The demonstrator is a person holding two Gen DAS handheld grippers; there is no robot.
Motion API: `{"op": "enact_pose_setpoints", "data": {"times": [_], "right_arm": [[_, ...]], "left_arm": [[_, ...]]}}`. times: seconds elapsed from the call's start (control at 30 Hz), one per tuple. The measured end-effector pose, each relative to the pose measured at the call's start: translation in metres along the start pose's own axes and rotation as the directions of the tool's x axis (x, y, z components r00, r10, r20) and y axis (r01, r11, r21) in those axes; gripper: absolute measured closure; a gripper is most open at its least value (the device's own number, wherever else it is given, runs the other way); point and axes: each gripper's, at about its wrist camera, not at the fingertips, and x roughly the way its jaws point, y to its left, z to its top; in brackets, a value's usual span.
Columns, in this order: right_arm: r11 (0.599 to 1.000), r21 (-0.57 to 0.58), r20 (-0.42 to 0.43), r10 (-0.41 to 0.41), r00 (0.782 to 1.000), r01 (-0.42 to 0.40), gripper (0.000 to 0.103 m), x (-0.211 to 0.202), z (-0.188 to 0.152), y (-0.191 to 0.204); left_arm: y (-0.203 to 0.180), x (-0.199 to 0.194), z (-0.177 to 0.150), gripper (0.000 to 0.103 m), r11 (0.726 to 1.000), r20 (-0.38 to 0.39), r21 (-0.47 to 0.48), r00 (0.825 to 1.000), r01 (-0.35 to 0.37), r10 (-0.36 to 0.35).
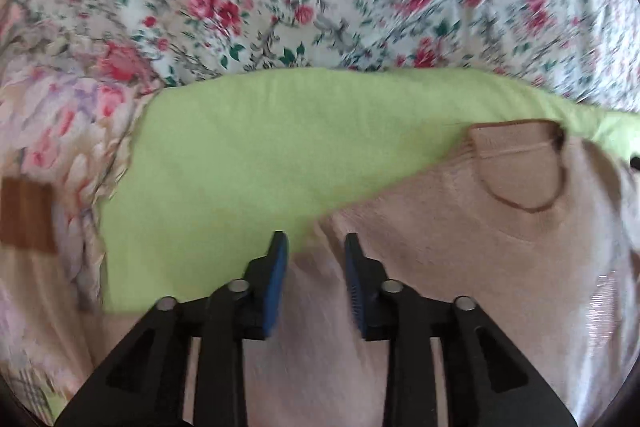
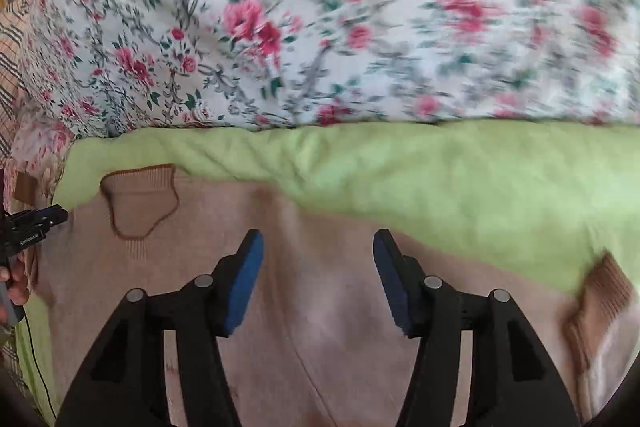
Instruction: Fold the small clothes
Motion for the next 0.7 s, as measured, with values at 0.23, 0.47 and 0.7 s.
{"op": "enact_pose_setpoints", "data": {"times": [0.23,0.47,0.7], "right_arm": [[0.976,0.13,0.037,-0.178,0.983,0.172,0.045,-0.056,-0.067,-0.094],[0.958,0.181,-0.003,-0.226,0.974,0.223,0.045,-0.054,-0.056,-0.13],[0.949,0.119,-0.127,-0.278,0.952,0.293,0.051,-0.006,-0.055,-0.136]], "left_arm": [[-0.05,-0.065,-0.036,0.04,0.995,0.04,-0.071,0.997,0.065,-0.062],[-0.089,-0.059,-0.098,0.037,0.974,-0.081,-0.169,0.982,0.154,-0.169],[-0.115,-0.051,-0.121,0.037,0.974,-0.145,-0.159,0.973,0.158,-0.182]]}}
